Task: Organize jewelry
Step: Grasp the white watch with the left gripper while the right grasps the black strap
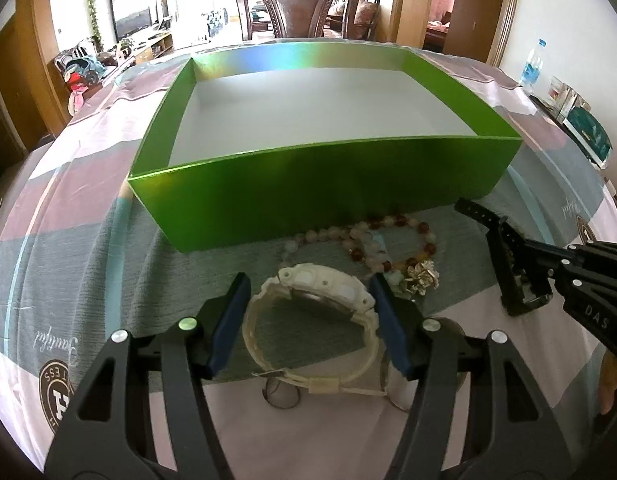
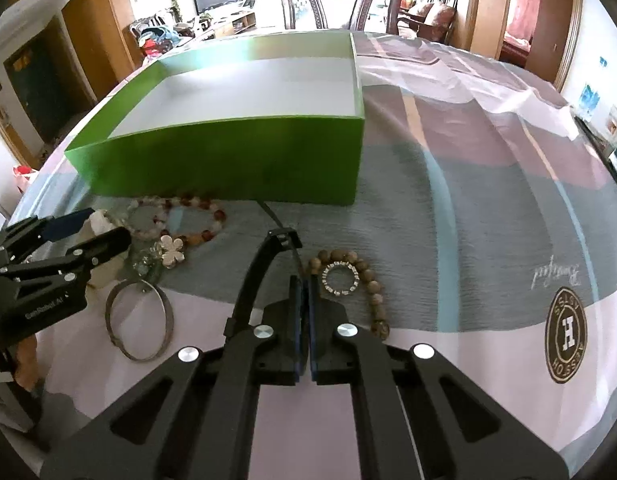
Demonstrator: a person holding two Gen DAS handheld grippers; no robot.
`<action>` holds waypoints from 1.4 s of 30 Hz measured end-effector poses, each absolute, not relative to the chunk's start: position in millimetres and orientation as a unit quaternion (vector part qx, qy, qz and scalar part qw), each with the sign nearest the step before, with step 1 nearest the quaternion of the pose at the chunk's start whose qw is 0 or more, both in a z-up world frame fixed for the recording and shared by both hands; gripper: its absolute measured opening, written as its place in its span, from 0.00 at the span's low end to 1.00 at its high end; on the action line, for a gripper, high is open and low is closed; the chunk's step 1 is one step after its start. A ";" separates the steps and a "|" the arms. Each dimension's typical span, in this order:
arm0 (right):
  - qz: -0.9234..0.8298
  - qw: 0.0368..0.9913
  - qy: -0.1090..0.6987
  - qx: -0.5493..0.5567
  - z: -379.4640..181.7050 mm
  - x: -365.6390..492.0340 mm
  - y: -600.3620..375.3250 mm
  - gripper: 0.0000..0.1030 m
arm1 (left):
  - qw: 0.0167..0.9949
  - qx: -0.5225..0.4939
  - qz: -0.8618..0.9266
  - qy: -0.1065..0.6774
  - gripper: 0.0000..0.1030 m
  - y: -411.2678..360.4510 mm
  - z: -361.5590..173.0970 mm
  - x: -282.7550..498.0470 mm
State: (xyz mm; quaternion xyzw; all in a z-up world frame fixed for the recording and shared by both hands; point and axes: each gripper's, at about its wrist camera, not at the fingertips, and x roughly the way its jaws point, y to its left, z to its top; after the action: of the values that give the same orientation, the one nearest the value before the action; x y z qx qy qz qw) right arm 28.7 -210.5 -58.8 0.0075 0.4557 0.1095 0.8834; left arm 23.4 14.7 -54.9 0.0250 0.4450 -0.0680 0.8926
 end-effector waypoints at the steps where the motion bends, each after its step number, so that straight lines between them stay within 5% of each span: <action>1: 0.111 0.882 0.458 0.006 -59.4 29.5 -210.2 0.09 | 0.892 0.026 -0.067 0.446 0.60 14.5 -55.1 24.2; 6: 0.125 0.875 0.468 0.000 -64.5 30.2 -205.2 0.16 | 0.889 0.027 -0.066 0.453 0.59 9.7 -57.4 30.7; 9: 0.127 0.875 0.467 0.002 -66.1 33.8 -206.8 0.08 | 0.891 0.022 -0.073 0.449 0.59 9.6 -55.5 29.8; 23: 0.127 0.890 0.438 0.002 -50.7 27.6 -207.0 0.08 | 0.907 0.019 -0.063 0.417 0.58 12.7 -35.9 23.8; 34: 0.134 0.925 0.356 -0.022 39.2 54.0 -203.5 0.08 | 0.947 0.028 -0.024 0.320 0.59 39.7 56.4 49.1; 42: 0.145 0.898 0.415 0.010 10.7 143.0 -183.3 0.08 | 0.920 0.001 -0.020 0.391 0.59 39.3 17.1 124.4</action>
State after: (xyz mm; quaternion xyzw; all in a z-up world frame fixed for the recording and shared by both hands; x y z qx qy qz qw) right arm 143.0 -183.3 10.7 0.0105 0.4147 0.1455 0.8982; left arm 124.4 39.3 17.1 0.0009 0.3915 -0.0201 0.9200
